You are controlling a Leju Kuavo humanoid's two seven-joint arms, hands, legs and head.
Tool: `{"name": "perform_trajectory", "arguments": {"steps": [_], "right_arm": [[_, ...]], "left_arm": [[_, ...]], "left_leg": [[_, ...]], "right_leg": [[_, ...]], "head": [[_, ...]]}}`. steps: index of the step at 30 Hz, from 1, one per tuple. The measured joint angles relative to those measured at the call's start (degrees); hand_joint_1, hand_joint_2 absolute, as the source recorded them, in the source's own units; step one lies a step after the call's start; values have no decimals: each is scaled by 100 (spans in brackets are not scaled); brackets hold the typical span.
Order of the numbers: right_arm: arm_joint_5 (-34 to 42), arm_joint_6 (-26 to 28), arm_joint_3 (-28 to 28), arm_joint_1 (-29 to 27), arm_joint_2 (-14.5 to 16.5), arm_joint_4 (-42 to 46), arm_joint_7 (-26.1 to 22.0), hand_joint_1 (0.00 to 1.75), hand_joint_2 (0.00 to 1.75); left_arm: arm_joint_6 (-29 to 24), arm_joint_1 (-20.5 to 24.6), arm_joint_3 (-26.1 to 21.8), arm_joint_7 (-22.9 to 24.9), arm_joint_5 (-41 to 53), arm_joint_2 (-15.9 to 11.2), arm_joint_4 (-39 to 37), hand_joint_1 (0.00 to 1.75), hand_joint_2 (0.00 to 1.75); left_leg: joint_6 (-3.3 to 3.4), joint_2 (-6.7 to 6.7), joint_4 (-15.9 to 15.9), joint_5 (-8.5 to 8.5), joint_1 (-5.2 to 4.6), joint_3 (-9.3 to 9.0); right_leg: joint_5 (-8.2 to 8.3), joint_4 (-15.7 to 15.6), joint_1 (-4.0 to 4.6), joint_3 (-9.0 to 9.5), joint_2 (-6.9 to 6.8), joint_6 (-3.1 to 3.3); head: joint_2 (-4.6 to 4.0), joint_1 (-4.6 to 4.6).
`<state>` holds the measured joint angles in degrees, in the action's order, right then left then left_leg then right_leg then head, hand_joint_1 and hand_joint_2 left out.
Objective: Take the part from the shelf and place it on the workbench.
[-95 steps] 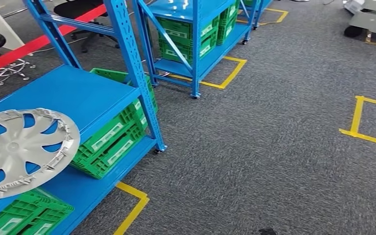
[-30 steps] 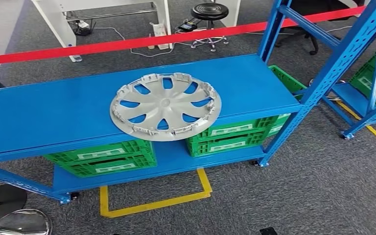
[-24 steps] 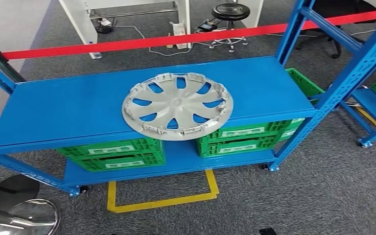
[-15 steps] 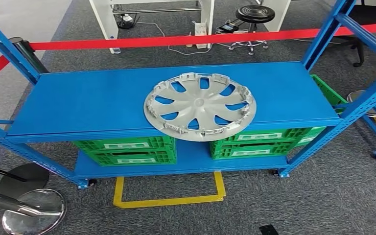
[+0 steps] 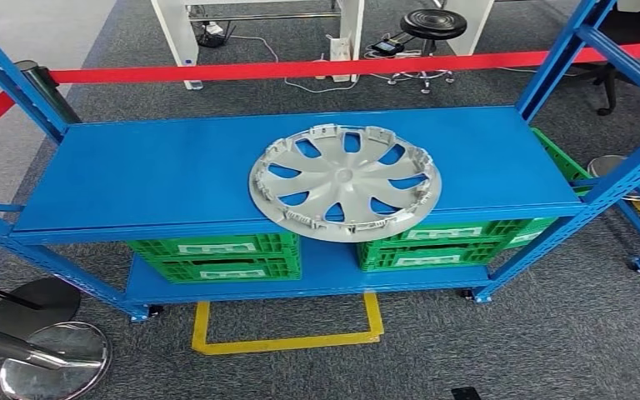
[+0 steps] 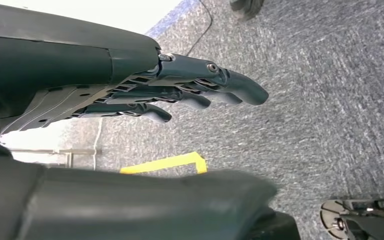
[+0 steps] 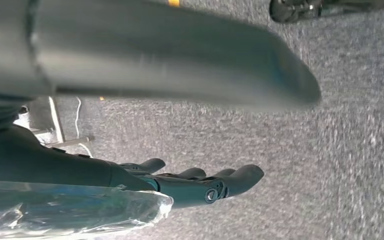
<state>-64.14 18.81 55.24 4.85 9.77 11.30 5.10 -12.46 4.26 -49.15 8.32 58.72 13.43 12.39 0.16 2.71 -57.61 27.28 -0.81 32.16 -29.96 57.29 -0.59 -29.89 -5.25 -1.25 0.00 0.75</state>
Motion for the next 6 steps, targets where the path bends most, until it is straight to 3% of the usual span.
{"name": "perform_trajectory", "arguments": {"steps": [3, 4, 6], "right_arm": [[2, 54, 36, 1, 0, 0, -126, 0, 44], [-33, 68, 41, 2, 0, 0, -114, 0, 0], [-92, 97, 41, 2, 0, 0, -50, 0, 0]], "left_arm": [[-6, 0, -9, -133, 8, -7, 0, 0, 0], [-8, 1, -9, -199, 13, -8, 0, 0, 0], [-15, 2, -9, -305, 19, -8, 0, 0, 0]], "left_leg": [[4, 0, 0, -2, 2, -1], [5, 0, 0, -3, 3, -2], [5, 0, 0, -3, 5, -2]], "right_leg": [[-1, 0, 1, 0, 0, -9], [-2, 0, 1, 0, 0, -9], [-2, 1, 3, 0, 0, -9]], "head": [[0, 1], [0, 2], [0, 2]]}}
